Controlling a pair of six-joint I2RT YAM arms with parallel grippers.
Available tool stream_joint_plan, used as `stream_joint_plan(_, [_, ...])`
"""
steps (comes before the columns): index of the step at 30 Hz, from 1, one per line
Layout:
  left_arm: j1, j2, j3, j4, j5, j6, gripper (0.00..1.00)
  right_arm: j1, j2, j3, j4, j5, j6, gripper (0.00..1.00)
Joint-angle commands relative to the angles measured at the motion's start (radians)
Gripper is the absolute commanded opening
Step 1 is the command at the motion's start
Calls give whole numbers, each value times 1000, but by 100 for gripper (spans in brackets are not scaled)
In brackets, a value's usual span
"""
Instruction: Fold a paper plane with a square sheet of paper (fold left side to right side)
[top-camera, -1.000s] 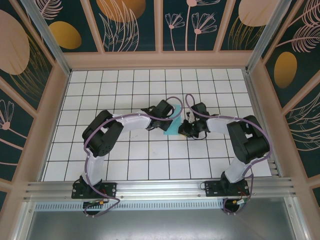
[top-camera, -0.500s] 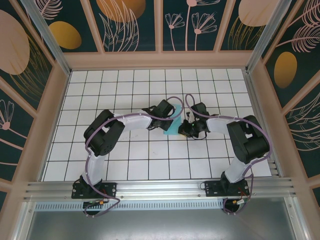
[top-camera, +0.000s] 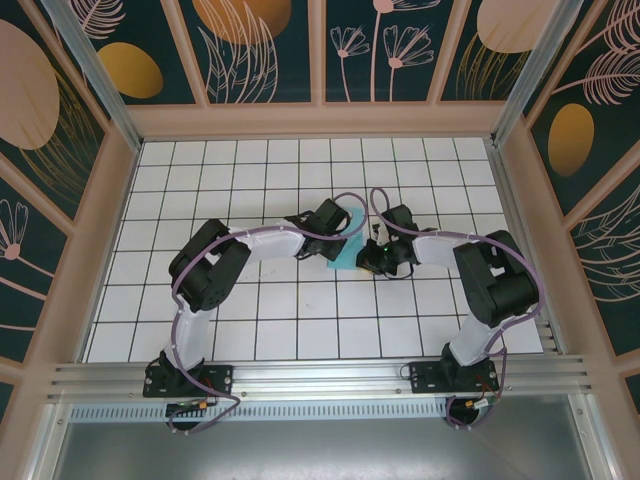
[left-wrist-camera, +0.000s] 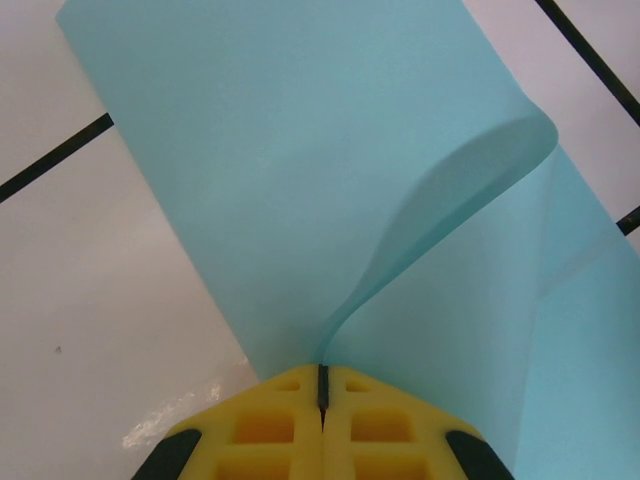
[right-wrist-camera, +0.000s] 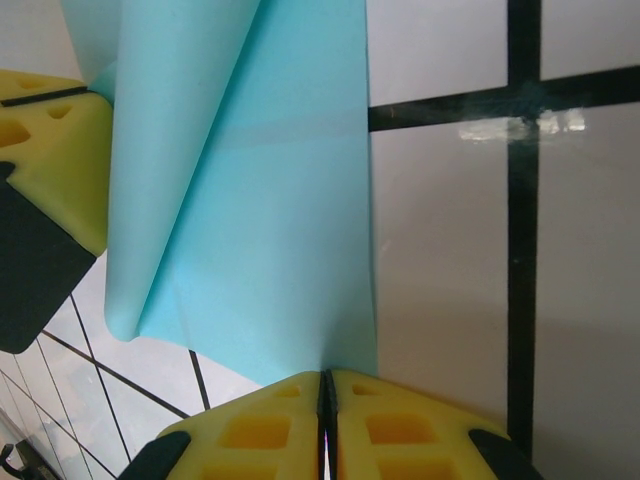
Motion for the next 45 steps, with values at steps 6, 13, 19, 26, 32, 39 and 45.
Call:
stream_joint_plan(6, [9,43,-13,-15,-5,13,0,-33,-44,-10,39,-88,5,16])
stream_joint_plan(13, [8,39,-20,-10,2,12,0,-83,-96,4,120,-150,76,15])
stream_joint_plan(19, [8,39,-21,-8,9,10,0,-50,0,77,216,-117,161,12])
stream_joint_plan(26, [8,38,-21,-9,-12,4,0,-26,96,157,246,-102,183,12])
stream_joint_plan(32, [8,33,-25,-4,-21,-3,0,-20,142,176,237,-88,179,12])
stream_joint_plan(39, [8,33,-25,-3,-43,-4,0,-18,182,178,216,-66,158,12])
stream_joint_plan(45, [8,29,-20,-2,-69,-6,0,-20,195,184,166,-18,126,12])
